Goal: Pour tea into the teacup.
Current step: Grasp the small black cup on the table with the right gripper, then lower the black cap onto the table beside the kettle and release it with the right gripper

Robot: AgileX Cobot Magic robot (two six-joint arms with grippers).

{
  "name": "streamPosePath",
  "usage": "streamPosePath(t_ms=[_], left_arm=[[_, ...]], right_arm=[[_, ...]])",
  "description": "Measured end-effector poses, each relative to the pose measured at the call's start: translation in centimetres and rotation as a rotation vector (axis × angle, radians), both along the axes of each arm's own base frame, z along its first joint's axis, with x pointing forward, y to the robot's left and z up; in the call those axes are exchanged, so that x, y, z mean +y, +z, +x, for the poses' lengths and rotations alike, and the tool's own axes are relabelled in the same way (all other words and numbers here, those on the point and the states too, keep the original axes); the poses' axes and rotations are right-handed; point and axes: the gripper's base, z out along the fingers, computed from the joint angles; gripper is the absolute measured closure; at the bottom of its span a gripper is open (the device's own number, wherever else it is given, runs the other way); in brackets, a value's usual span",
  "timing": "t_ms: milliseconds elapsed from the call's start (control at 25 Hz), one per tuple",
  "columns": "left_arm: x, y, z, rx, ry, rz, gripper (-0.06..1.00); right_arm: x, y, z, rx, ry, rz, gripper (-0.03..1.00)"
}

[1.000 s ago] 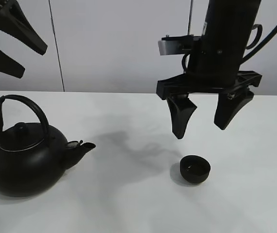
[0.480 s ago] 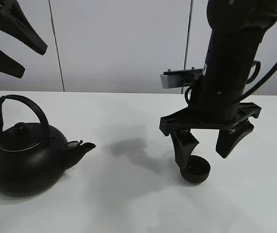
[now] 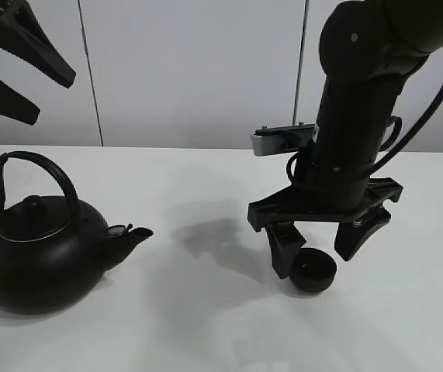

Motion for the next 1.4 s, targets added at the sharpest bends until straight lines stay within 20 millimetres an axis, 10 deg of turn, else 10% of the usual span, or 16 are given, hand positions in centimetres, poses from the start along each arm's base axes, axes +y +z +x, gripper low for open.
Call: streamPosePath(t_ms=[960,1400], left_arm=[[0.0,0.0,0.0,0.000,0.000,0.000,0.53],[0.0,0.0,0.0,0.000,0.000,0.000,0.53]], right_arm=[[0.6,0.5,0.4,0.040,-0.036,0.026,0.56],[7.0,4.6,0.2,-0.076,0.117,0.158,0.56]])
